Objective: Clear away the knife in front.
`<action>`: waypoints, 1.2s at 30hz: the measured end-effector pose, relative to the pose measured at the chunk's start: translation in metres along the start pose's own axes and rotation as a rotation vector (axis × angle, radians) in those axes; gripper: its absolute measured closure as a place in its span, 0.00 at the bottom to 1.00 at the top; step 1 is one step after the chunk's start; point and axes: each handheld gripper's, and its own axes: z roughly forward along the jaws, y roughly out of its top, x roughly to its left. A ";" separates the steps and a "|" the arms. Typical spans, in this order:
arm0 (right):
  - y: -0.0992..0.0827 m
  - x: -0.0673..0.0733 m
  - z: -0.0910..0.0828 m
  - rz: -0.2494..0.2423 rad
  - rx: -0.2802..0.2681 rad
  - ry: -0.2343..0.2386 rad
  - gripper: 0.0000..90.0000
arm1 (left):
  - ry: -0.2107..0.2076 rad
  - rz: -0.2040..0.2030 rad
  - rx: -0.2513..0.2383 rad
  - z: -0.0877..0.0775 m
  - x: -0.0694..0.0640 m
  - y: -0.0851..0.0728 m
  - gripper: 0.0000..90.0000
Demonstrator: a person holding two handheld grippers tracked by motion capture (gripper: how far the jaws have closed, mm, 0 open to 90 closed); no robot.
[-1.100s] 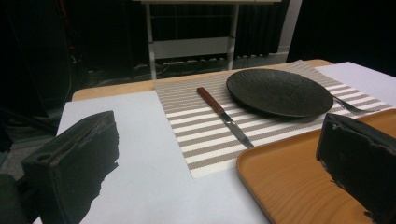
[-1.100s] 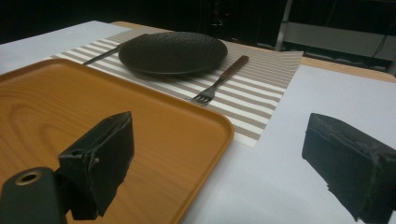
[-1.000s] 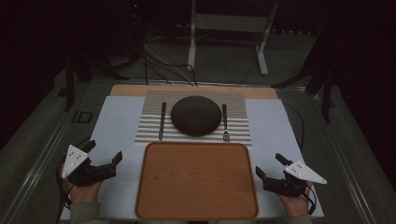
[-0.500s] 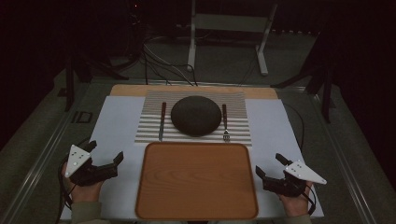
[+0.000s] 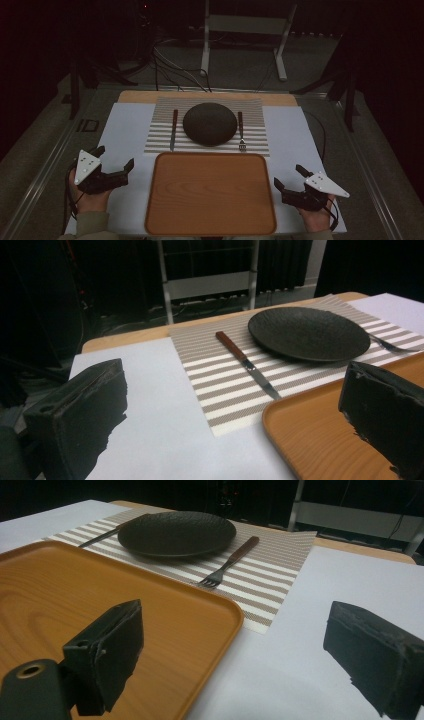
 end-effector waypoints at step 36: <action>0.000 0.002 0.001 -0.005 0.002 0.004 0.10 | -0.039 -0.004 0.093 0.049 0.005 0.036 0.00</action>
